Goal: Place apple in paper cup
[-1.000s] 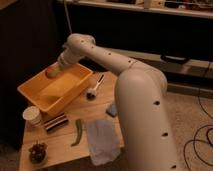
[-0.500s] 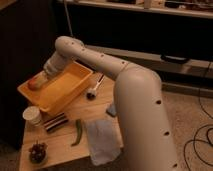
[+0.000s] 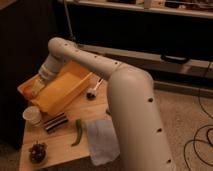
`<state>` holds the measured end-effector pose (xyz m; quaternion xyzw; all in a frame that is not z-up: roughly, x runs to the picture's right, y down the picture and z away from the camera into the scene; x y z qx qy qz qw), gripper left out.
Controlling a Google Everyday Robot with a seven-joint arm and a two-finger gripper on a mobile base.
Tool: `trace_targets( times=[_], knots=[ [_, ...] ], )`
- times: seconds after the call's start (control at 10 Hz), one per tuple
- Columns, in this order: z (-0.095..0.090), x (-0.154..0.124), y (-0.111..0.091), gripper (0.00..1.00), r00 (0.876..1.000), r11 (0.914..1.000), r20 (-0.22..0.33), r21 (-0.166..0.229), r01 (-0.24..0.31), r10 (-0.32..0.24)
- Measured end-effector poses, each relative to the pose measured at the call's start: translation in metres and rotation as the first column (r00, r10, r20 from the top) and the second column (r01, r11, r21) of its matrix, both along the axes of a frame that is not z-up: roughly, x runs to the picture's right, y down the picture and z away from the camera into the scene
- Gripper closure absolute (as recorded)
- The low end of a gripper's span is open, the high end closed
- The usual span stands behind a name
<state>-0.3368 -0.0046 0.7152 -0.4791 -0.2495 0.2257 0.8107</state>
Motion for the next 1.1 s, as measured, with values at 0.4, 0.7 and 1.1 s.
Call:
trace_targets(
  times=[0.4, 0.7, 1.1],
  knots=[
    [-0.009, -0.003, 0.016, 1.0, 0.997, 0.9974, 0.045, 0.021, 0.068, -0.069],
    [-0.016, -0.012, 0.028, 1.0, 0.99, 0.9932, 0.08, 0.033, 0.112, -0.114],
    [-0.018, -0.02, 0.038, 1.0, 0.984, 0.9894, 0.1, 0.033, 0.142, -0.144]
  ],
)
